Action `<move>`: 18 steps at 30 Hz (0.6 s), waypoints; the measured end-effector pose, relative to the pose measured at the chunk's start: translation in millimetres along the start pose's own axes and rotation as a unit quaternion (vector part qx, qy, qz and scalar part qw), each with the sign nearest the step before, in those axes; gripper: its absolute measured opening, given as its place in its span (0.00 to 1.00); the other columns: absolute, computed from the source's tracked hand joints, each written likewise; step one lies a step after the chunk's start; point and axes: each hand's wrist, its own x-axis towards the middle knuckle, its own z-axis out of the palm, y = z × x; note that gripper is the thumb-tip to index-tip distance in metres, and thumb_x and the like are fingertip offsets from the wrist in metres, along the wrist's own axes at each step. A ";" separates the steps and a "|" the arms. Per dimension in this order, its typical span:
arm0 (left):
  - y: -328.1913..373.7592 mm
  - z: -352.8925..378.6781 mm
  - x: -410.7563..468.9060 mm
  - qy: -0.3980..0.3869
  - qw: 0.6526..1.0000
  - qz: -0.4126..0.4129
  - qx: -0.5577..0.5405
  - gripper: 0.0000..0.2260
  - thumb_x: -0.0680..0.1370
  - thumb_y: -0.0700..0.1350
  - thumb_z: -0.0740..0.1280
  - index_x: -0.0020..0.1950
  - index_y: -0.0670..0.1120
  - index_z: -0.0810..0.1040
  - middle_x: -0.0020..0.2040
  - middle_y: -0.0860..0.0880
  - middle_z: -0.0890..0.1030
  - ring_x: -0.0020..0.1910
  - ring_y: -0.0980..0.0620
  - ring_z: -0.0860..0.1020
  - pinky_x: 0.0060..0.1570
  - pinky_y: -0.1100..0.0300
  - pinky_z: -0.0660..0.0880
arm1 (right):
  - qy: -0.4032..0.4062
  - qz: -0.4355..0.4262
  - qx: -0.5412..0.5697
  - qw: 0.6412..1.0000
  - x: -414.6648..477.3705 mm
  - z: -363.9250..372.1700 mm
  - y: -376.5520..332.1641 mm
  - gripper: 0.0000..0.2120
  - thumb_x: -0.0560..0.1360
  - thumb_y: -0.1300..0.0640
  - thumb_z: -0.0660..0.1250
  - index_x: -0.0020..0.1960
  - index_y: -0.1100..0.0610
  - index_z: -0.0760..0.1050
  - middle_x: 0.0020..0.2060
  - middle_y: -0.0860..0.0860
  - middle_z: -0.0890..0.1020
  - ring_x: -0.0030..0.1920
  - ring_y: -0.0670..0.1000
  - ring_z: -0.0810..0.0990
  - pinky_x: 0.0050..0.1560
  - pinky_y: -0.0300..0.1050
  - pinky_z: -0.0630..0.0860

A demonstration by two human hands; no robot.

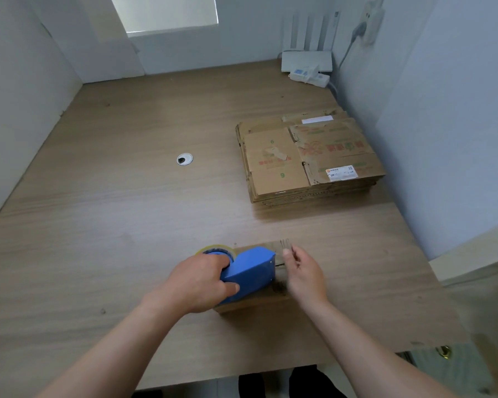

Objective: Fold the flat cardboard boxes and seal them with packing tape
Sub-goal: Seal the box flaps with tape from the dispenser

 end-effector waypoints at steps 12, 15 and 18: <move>-77.4 -18.8 -29.7 -0.029 0.997 0.012 -0.068 0.10 0.74 0.57 0.67 0.39 0.52 0.74 0.36 0.53 0.77 0.33 0.56 0.73 0.34 0.59 0.66 | -0.018 -0.047 -0.035 0.998 -0.6 2.2 6.4 0.21 0.82 0.44 0.59 0.60 0.55 0.83 0.51 0.52 0.86 0.54 0.52 0.83 0.43 0.37 0.69; -99.3 -18.0 -42.4 -0.045 0.984 -0.023 -0.173 0.13 0.69 0.59 0.65 0.37 0.49 0.75 0.32 0.55 0.74 0.28 0.58 0.69 0.34 0.59 0.64 | -0.030 -0.044 -0.059 0.997 3.1 2.5 6.1 0.18 0.83 0.48 0.59 0.62 0.57 0.82 0.58 0.55 0.84 0.60 0.55 0.81 0.46 0.37 0.68; -120.7 -12.2 -51.8 -0.066 0.969 -0.063 -0.231 0.16 0.68 0.61 0.66 0.39 0.48 0.78 0.32 0.51 0.77 0.30 0.57 0.72 0.38 0.56 0.66 | -0.047 -0.038 -0.073 0.996 6.6 1.7 8.4 0.18 0.84 0.49 0.58 0.61 0.57 0.83 0.57 0.56 0.84 0.60 0.56 0.81 0.46 0.40 0.69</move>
